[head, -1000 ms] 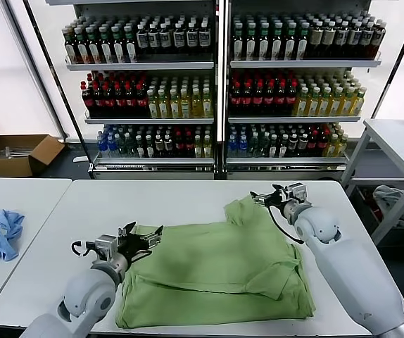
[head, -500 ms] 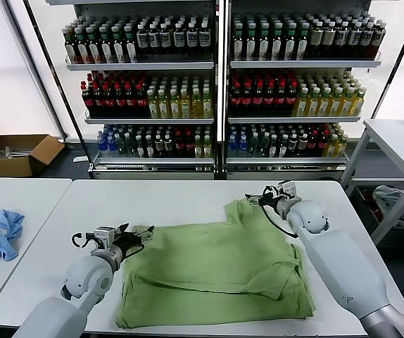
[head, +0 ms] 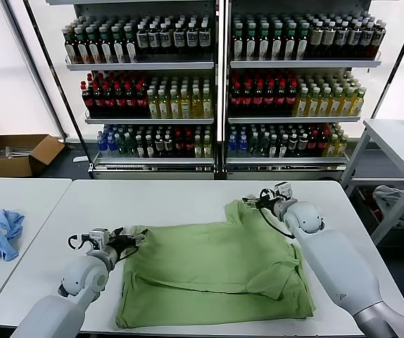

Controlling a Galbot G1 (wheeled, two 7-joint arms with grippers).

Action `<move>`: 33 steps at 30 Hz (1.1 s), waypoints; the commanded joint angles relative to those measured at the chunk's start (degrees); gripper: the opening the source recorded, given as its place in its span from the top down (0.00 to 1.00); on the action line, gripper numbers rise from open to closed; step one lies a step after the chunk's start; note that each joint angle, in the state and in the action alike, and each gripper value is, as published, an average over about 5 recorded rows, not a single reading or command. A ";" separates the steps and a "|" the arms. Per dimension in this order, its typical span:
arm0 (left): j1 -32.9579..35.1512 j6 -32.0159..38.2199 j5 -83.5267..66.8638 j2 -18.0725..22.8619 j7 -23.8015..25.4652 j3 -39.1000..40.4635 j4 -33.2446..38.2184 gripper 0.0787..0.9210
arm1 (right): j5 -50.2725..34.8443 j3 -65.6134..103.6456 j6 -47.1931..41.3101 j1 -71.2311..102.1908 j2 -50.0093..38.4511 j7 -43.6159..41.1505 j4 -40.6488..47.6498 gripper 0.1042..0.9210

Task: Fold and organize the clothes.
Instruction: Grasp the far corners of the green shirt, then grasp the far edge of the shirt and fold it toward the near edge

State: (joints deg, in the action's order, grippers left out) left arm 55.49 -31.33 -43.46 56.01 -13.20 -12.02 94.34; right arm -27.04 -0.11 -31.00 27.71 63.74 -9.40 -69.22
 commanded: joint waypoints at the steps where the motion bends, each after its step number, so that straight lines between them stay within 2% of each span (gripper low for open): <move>1: 0.08 0.40 0.02 0.13 1.08 0.05 -1.94 0.18 | 0.54 -0.35 2.43 0.78 0.49 -1.11 2.95 0.22; 6: 0.11 0.40 0.02 0.20 1.35 0.39 -2.09 0.34 | 0.72 -0.99 3.54 1.04 1.45 -1.94 5.63 0.37; 10: 0.51 0.34 0.05 0.57 1.78 0.57 -2.03 0.40 | 0.95 -2.30 4.09 1.04 1.78 -2.03 6.07 0.49; 17: 1.23 1.30 0.80 0.15 3.71 0.87 -0.93 0.61 | 0.07 -2.80 4.98 1.91 0.85 -1.58 3.47 0.75; 23: 0.73 5.65 0.72 -0.28 4.83 1.55 0.52 0.81 | -2.74 -1.88 5.77 4.53 -1.45 -0.17 -2.25 0.95; 28: -0.19 7.51 1.09 -0.53 4.71 2.01 1.19 0.97 | -5.86 -0.40 6.52 6.47 -3.31 1.33 -7.41 1.00; 33: -0.75 9.91 1.85 -1.25 3.46 1.67 2.93 0.99 | -7.94 1.98 7.88 7.96 -4.67 3.27 -12.10 1.00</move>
State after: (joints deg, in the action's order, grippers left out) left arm 55.41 -26.19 -42.37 55.57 -9.08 -9.91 95.06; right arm -31.41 -0.45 -24.67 33.43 61.18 -8.15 -73.48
